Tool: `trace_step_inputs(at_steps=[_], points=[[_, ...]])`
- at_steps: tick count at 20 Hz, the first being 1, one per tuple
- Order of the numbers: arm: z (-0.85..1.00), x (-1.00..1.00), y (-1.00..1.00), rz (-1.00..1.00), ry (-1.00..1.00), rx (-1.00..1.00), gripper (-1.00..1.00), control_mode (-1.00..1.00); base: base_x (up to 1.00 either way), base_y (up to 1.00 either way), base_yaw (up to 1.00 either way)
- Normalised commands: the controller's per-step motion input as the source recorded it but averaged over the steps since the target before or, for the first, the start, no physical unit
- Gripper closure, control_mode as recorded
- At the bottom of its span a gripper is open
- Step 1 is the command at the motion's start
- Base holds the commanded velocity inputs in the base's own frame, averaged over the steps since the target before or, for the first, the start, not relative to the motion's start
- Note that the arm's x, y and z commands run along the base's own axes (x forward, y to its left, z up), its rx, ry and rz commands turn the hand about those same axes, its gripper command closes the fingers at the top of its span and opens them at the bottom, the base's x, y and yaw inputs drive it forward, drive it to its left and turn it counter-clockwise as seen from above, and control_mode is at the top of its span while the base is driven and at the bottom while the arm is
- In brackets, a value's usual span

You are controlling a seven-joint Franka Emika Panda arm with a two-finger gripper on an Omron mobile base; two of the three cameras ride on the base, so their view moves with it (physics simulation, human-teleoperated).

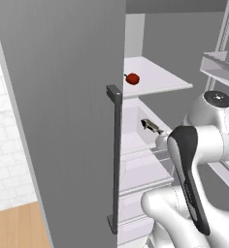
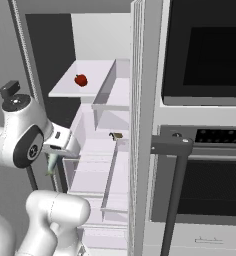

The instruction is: Place one bell pepper and one fish in each tupperware on the nearby counter, to pack two identical lunches.

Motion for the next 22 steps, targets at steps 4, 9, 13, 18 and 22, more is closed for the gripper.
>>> trace_step_inputs(at_steps=[4, 9, 13, 18, 22], points=[[-0.22, -0.01, 0.0, 0.0, 0.0, 0.0, 1.0, -1.0, 0.0, 0.0, 0.0], [-0.09, 0.0, 0.0, 0.0, 0.0, 0.0, 1.0, -1.0, 0.0, 0.0, 0.0], [0.0, 0.0, 0.0, 0.0, 0.0, 0.0, 1.0, -1.0, 0.0, 0.0, 0.0], [0.0, -0.08, 0.0, 0.0, -0.01, 0.0, 1.0, 1.0, -0.26, 0.0, 0.0], [0.0, 0.0, 0.0, 0.0, 0.0, 0.0, 1.0, 1.0, -0.98, 0.03, 0.0]])
